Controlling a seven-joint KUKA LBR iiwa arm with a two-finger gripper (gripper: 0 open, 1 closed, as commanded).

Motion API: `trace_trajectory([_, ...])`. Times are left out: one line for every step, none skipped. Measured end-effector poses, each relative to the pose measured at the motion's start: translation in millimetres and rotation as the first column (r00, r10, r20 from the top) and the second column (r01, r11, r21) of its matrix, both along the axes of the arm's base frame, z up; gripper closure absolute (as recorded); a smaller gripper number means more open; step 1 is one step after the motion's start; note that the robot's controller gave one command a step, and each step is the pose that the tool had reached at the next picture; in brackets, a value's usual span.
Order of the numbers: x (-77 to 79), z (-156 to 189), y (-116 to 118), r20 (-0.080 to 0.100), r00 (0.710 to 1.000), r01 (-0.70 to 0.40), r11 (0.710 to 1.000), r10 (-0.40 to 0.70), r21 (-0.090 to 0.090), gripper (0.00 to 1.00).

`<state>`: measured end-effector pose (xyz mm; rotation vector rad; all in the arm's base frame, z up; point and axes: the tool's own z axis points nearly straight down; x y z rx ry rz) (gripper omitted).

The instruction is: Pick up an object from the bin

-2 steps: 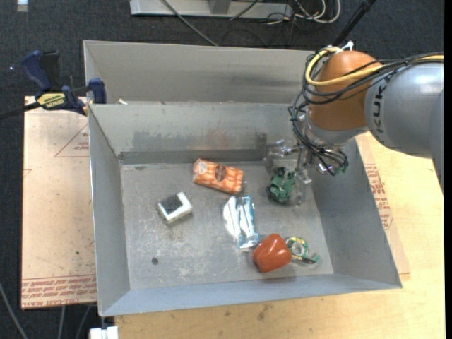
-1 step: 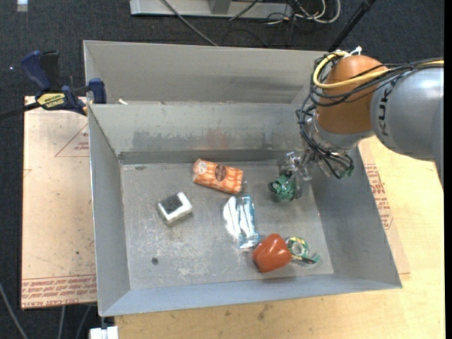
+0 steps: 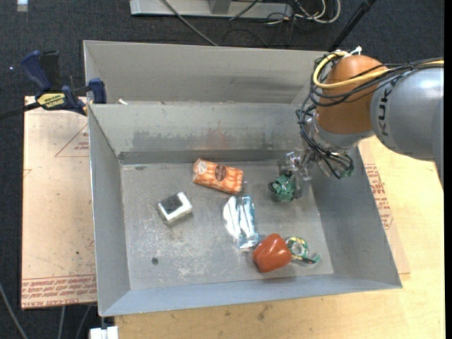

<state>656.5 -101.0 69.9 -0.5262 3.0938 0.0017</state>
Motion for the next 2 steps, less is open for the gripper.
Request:
trace_trajectory([-0.7, 2.1, 0.2, -0.003, 1.000, 0.000, 1.000, 0.000, 0.001, 1.00])
trace_trajectory([-0.3, 9.5, 0.3, -0.001, 1.000, 0.000, 1.000, 0.000, 0.000, 1.00])
